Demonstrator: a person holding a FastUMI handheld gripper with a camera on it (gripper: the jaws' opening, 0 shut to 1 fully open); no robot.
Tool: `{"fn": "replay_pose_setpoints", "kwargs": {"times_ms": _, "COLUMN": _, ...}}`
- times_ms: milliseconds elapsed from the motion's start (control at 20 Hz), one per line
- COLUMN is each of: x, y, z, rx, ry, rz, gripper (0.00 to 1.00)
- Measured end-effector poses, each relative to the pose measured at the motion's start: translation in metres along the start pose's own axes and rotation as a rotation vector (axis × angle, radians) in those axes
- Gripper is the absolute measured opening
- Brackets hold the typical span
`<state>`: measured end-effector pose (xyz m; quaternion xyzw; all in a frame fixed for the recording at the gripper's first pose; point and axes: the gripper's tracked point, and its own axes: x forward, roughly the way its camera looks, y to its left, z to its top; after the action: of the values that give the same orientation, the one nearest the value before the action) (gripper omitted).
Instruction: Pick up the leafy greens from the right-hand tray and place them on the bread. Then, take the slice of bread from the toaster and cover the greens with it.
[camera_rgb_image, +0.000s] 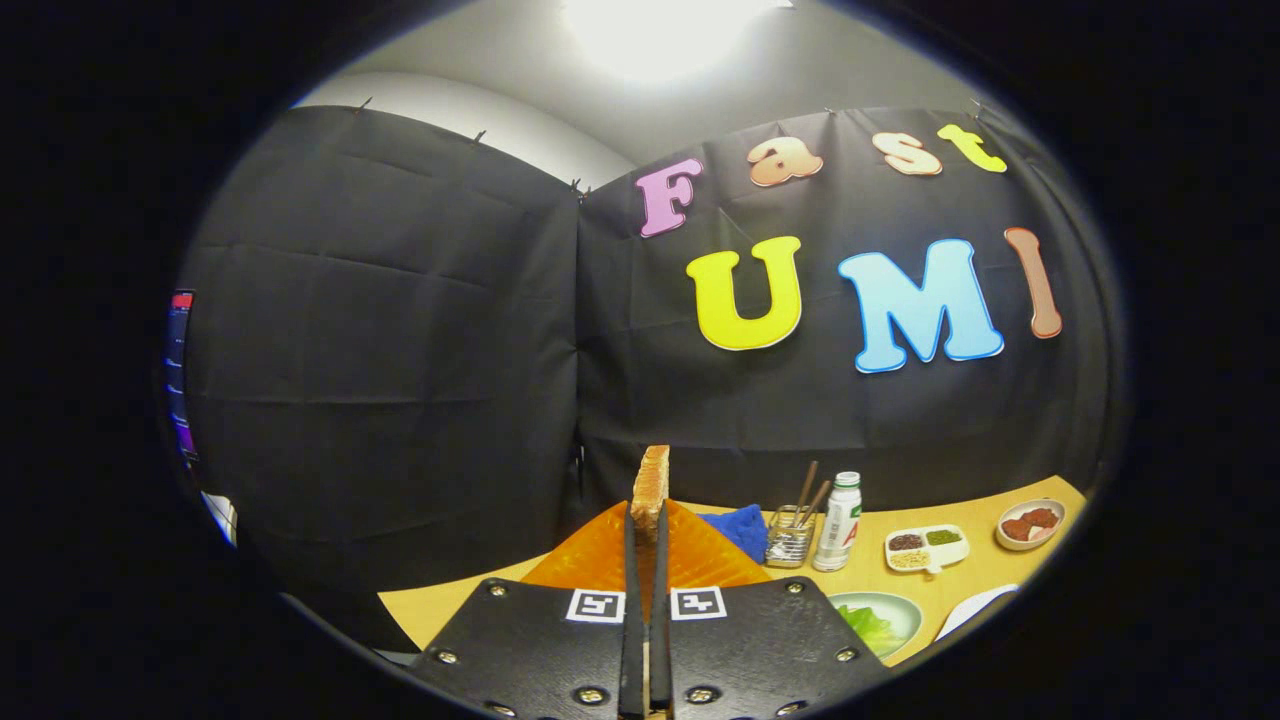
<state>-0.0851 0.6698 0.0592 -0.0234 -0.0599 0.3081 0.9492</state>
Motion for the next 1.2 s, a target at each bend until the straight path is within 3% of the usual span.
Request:
{"fn": "replay_pose_setpoints", "kwargs": {"times_ms": 600, "x": -0.021, "y": -0.088, "z": -0.035, "rx": -0.007, "ry": 0.058, "rz": -0.175, "gripper": 0.03}}
{"fn": "replay_pose_setpoints", "kwargs": {"times_ms": 1200, "x": -0.015, "y": -0.142, "z": -0.099, "rx": 0.034, "ry": 0.155, "rz": -0.264, "gripper": 0.03}}
